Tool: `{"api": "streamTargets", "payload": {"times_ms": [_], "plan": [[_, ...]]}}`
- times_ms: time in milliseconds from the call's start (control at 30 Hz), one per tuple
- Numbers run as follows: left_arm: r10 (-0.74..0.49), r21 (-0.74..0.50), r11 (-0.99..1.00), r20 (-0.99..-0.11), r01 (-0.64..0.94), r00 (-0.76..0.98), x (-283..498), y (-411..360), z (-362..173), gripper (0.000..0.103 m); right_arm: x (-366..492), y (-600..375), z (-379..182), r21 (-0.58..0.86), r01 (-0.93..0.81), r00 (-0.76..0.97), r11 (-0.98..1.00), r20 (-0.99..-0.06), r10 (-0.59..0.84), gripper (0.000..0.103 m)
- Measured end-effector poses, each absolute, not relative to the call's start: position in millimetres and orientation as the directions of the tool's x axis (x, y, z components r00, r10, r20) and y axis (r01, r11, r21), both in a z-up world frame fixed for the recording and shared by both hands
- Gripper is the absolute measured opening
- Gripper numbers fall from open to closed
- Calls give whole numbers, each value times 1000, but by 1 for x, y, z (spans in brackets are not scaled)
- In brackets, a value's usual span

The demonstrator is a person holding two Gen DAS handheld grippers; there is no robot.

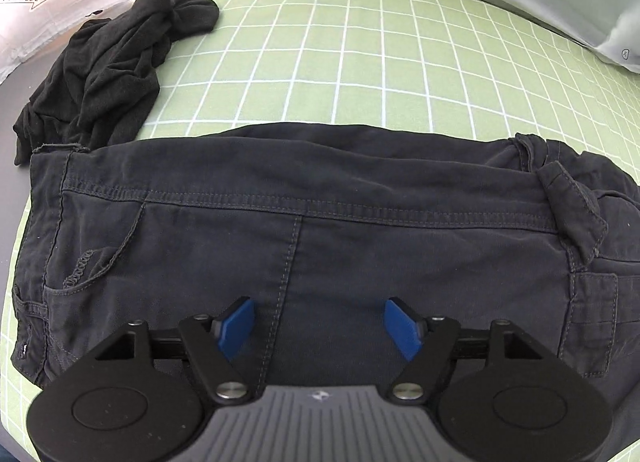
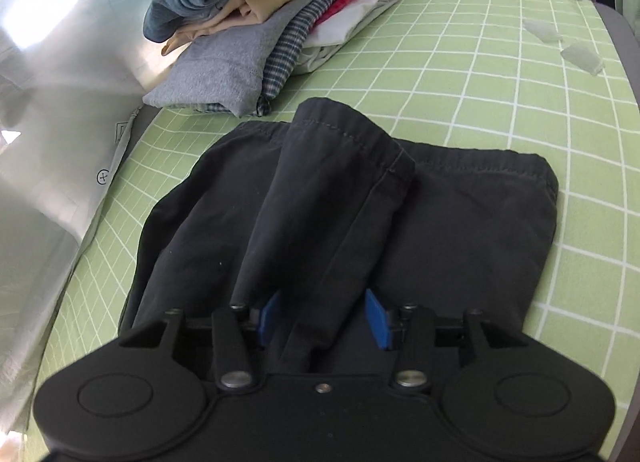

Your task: Fold clothes

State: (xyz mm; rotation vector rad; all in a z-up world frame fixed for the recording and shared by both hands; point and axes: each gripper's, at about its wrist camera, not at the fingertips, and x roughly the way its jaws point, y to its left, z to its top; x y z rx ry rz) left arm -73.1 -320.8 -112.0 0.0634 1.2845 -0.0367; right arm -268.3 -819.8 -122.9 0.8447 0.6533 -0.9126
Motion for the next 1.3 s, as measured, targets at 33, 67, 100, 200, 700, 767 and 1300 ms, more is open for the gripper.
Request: {"api": "streamTargets", "payload": {"times_ms": [33, 67, 100, 200, 700, 767, 1300], "plan": [[8, 29, 997, -961, 71, 278, -72, -322, -113, 80, -262, -817, -122, 300, 879, 446, 371, -794, -413, 50], [10, 33, 996, -962, 81, 274, -72, -323, -114, 82, -255, -814, -121, 259, 881, 424, 395, -802, -420, 50], [18, 45, 995, -962, 93, 271, -71, -326, -116, 84, -249, -811, -120, 217, 882, 402, 419, -810, -427, 50], [40, 74, 990, -964, 123, 263, -70, -332, -119, 89, -247, -807, -121, 184, 867, 400, 463, -812, -426, 50], [61, 92, 989, -968, 118, 245, -62, -330, -129, 103, -254, -810, -119, 284, 871, 442, 401, -810, -386, 48], [61, 92, 989, -967, 116, 247, -63, -330, -128, 103, -244, -811, -118, 239, 876, 413, 419, -821, -394, 51], [45, 77, 990, -966, 116, 254, -65, -329, -127, 103, -289, -809, -78, 282, 894, 436, 349, -729, -527, 3]]}}
